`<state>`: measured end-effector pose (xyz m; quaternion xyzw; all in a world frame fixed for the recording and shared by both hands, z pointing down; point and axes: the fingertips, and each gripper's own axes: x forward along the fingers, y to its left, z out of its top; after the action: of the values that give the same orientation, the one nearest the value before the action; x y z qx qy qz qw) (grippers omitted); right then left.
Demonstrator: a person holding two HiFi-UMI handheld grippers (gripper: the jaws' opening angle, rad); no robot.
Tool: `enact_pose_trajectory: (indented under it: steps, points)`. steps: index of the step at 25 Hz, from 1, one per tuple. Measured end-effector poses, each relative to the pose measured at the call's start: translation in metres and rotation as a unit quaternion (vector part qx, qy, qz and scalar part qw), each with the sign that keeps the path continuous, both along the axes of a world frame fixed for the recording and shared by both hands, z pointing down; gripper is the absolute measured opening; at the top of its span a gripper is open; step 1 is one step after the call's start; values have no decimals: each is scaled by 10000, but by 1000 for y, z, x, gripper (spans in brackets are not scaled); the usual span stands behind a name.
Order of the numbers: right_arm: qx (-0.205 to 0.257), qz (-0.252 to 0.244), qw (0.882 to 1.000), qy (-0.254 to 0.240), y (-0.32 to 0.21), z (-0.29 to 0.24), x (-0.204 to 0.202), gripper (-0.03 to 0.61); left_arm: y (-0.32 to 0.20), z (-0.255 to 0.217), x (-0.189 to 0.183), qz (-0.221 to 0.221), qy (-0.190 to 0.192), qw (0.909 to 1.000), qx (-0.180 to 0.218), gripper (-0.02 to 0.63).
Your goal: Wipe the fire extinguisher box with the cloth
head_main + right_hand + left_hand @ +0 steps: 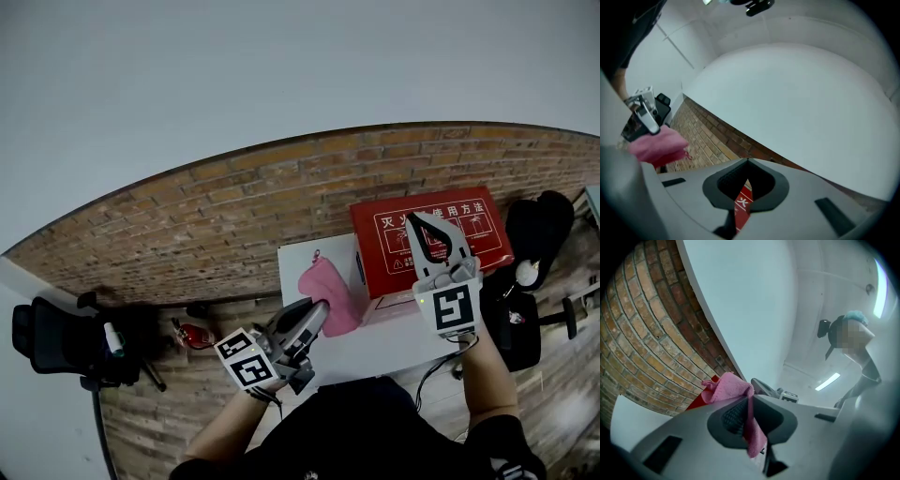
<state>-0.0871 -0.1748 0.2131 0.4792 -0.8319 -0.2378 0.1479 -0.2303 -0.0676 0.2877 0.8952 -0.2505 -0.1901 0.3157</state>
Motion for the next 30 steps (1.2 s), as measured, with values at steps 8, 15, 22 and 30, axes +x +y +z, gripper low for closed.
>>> enact_pose_trajectory:
  steps: [8,15,22,30]
  points:
    - [-832,-478,9861,-1359,65,8,-22,18,8,6,1,443,290,9986,66,55]
    - [-1049,-146,9790,-1742,92,35,-24,18,15,8,0,577,286,9976,261,55]
    - [-1335,-278,9686,-2079,117,54,-14,18,32,4,15,479,206,9980,361,55]
    - [-1611,-596,9597,-2224,146,66,38,18,60,13,70,227,104,9994,239,55]
